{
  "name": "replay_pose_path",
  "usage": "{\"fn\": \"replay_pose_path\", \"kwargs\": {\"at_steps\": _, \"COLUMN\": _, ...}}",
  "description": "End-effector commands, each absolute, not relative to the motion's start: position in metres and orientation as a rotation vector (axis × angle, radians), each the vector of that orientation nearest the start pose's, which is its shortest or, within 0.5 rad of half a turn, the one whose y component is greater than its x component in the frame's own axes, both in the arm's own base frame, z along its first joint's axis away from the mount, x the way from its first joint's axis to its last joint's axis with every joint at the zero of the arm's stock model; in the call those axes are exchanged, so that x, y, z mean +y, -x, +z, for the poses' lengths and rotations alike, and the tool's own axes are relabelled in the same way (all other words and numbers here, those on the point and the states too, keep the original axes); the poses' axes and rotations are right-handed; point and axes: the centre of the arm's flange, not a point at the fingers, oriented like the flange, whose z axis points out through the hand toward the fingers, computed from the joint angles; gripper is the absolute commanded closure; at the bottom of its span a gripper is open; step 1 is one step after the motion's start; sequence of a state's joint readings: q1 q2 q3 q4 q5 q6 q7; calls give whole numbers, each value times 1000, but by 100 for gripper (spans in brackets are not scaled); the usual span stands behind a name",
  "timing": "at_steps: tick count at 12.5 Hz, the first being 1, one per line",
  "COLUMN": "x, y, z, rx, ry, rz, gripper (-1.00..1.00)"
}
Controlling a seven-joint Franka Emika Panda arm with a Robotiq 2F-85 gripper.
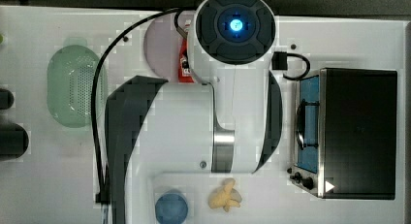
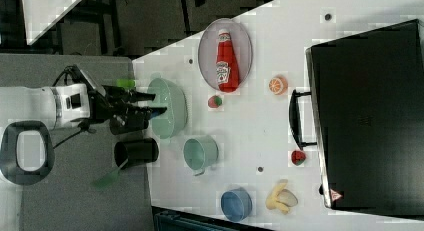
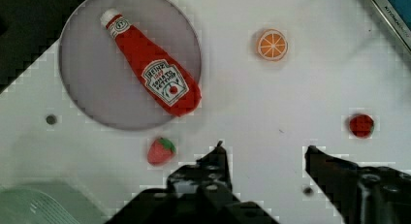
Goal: Pick ketchup from plate and place it on table.
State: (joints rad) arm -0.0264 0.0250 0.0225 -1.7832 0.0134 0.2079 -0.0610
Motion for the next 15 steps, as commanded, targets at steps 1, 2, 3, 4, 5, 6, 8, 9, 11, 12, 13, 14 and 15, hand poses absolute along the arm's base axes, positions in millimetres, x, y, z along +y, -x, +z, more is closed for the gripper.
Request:
{"fn": "replay_pose_path", "kwargs": {"at_steps": 1, "x": -8, "y": -486, "z": 592, "rx": 1243, "ry": 2897, "rz": 86, "gripper": -59}}
{"fn": "replay_pose_path", "kwargs": {"at_steps": 2, "x": -7, "y": -488, "z": 587, "rx": 1207, "ry": 2914, "rz": 98, "gripper": -81}}
{"fn": "replay_pose_path", "kwargs": {"at_steps": 3, "x": -6, "y": -493, "z": 579, "rx": 1150, "ry": 2938, "rz": 118, "gripper": -99}}
{"fn": "replay_pose_path", "kwargs": {"at_steps": 4, "x": -5, "y": -500, "z": 568, "rx": 1081, "ry": 2965, "rz": 142, "gripper": -100}}
{"fn": "replay_pose_path", "kwargs": {"at_steps": 5, "x": -5, "y": -508, "z": 554, "rx": 1002, "ry": 2992, "rz": 171, "gripper": -100}}
{"fn": "replay_pose_path", "kwargs": {"at_steps": 6, "x": -4, "y": -517, "z": 539, "rx": 932, "ry": 3012, "rz": 197, "gripper": -100}}
{"fn": "replay_pose_path", "kwargs": {"at_steps": 8, "x": -2, "y": -537, "z": 506, "rx": 818, "ry": 3038, "rz": 230, "gripper": -100}}
{"fn": "replay_pose_path", "kwargs": {"at_steps": 9, "x": 0, "y": -547, "z": 488, "rx": 761, "ry": 3048, "rz": 240, "gripper": -100}}
{"fn": "replay_pose_path", "kwargs": {"at_steps": 11, "x": 8, "y": -565, "z": 452, "rx": 648, "ry": 3062, "rz": 253, "gripper": -100}}
{"fn": "replay_pose_path", "kwargs": {"at_steps": 12, "x": 13, "y": -574, "z": 434, "rx": 587, "ry": 3068, "rz": 252, "gripper": -100}}
{"fn": "replay_pose_path", "kwargs": {"at_steps": 13, "x": 17, "y": -581, "z": 417, "rx": 513, "ry": 3074, "rz": 252, "gripper": -100}}
{"fn": "replay_pose_path", "kwargs": {"at_steps": 14, "x": 22, "y": -587, "z": 403, "rx": 430, "ry": 3079, "rz": 243, "gripper": -100}}
{"fn": "replay_pose_path", "kwargs": {"at_steps": 15, "x": 26, "y": -592, "z": 388, "rx": 352, "ry": 3081, "rz": 240, "gripper": -100}}
